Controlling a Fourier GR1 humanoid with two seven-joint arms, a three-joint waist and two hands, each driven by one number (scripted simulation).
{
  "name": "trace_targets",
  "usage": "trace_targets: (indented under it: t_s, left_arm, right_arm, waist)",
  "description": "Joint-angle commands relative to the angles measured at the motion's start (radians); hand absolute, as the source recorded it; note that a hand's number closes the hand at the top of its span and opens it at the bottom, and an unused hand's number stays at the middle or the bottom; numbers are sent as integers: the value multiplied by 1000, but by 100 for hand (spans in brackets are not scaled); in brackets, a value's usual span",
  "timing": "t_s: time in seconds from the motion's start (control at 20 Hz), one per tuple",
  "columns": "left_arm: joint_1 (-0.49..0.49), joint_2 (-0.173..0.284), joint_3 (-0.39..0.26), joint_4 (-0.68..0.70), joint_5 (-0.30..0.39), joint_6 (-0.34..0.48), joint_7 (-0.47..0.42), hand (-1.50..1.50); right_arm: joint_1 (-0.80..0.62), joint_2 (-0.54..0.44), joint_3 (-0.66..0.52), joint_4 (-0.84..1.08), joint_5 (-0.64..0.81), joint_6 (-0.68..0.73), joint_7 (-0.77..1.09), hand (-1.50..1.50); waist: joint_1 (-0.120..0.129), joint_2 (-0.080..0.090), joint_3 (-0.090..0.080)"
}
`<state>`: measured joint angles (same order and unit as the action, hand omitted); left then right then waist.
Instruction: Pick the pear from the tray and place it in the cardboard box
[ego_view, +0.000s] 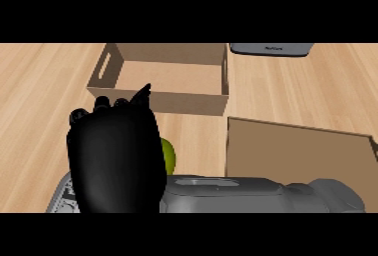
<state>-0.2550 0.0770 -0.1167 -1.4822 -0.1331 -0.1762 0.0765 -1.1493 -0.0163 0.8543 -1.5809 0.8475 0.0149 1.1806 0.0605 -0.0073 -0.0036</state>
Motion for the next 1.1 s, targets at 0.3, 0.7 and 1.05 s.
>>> trace_targets:
  t_s: [0.3, 0.7, 1.05]
  left_arm:
    - [29, 10, -2, -19, -1, -10, 2, 0]
    - [9, 12, 20, -17, 4, -5, -5, 0]
    - [30, -18, -20, -30, -18, 3, -10, 0]
  right_arm:
    - [-237, 15, -123, 213, -90, -85, 199, 150]
    - [-298, 16, -228, 488, -135, -228, 1, 150]
    - [-377, 16, -210, 693, -168, -284, -30, 150]
  waist:
    - [-2, 4, 0]
    - [-11, 17, 1]
    - [-6, 15, 1]
